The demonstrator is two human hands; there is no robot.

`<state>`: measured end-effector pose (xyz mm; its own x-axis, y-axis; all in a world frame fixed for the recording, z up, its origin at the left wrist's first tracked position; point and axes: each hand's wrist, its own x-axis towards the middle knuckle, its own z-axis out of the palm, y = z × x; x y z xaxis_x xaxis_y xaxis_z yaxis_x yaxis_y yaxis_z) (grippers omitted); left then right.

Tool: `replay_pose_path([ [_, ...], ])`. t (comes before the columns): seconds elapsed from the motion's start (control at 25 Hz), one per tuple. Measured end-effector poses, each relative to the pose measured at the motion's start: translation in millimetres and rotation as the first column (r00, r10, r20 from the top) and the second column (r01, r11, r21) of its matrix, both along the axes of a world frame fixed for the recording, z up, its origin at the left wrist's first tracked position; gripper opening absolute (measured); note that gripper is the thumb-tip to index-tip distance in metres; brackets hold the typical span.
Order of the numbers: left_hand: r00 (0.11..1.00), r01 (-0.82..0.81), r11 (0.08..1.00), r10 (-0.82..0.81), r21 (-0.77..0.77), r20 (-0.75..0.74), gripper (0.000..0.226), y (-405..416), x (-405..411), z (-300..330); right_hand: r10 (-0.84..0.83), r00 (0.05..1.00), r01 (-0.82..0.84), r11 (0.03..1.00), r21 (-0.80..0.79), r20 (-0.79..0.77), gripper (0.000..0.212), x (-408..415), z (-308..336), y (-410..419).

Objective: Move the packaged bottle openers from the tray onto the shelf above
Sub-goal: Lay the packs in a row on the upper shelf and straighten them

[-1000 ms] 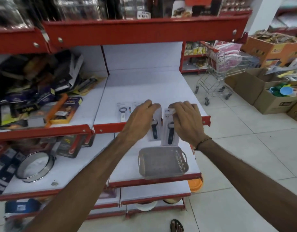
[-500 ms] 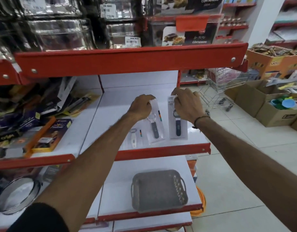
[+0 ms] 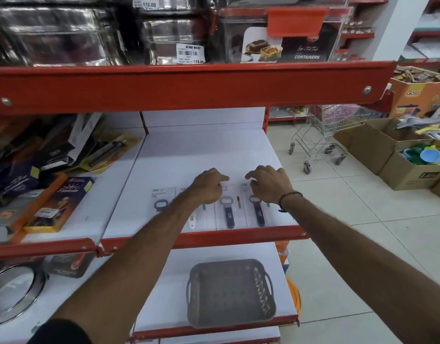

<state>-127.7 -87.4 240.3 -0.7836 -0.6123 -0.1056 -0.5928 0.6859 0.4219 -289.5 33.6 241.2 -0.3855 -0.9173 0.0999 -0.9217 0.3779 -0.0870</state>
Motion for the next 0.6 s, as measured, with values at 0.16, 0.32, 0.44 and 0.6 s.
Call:
replay_pose_path([
  [0.16, 1.000, -0.008, 0.998, 0.006, 0.063, 0.030, 0.053, -20.5, 50.1, 31.2, 0.100, 0.986, -0.100, 0.995, -0.006, 0.130, 0.039, 11.8, 11.3, -3.4],
  [0.32, 0.937, -0.008, 0.997, -0.017, 0.071, 0.348, 0.079, -38.7, 102.4, 59.7, 0.212, 0.859, -0.298, 0.947, 0.118, 0.466, 0.071, 50.2, 25.7, -15.5],
  [0.44, 0.853, 0.003, 1.000, 0.001, -0.008, 0.523, 0.093, -40.3, 127.1, 56.0, 0.245, 0.871, -0.367, 0.901, 0.232, 0.426, 0.086, 82.8, 29.7, -23.9],
  [0.6, 0.851, 0.017, 0.999, 0.004, -0.036, 0.525, 0.092, -33.2, 140.0, 42.5, 0.246, 0.884, -0.365, 0.894, 0.259, 0.399, 0.084, 100.1, 24.5, -27.9],
])
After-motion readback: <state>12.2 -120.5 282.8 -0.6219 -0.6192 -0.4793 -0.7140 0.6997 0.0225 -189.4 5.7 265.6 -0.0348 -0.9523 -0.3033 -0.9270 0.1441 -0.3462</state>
